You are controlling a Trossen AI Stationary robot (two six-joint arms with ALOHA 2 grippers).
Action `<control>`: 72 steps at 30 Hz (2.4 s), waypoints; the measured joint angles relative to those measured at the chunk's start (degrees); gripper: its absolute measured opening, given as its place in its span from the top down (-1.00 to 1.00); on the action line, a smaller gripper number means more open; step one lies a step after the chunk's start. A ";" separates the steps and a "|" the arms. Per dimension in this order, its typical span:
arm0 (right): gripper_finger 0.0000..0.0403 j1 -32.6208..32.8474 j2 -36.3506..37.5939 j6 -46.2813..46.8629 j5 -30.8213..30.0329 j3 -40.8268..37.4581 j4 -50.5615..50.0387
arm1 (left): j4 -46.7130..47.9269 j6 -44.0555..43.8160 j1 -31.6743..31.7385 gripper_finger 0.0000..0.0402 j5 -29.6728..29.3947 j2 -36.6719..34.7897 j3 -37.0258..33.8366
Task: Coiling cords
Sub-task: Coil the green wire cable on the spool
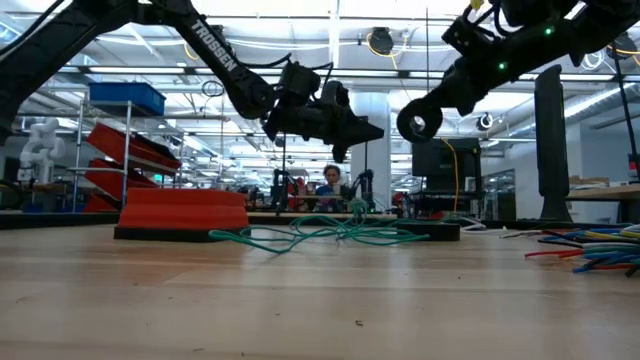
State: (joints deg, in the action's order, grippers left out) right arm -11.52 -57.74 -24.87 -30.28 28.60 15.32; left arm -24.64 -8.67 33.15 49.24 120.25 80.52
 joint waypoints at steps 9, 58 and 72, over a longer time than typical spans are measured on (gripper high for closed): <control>1.00 -1.33 -0.24 0.38 -0.04 0.00 -2.80 | 0.42 -2.76 -0.17 1.00 1.72 -0.03 2.00; 1.00 -0.98 0.09 1.89 8.37 0.02 20.51 | -49.75 -20.87 -14.74 -0.15 -4.09 10.92 -2.37; 1.00 -0.98 0.09 3.18 9.68 0.02 20.94 | -44.58 -23.33 -15.17 -0.15 -7.15 10.92 -2.37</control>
State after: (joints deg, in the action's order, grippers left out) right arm -12.49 -57.65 -21.69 -20.60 28.62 36.26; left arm -69.22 -32.01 17.98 42.09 131.17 78.15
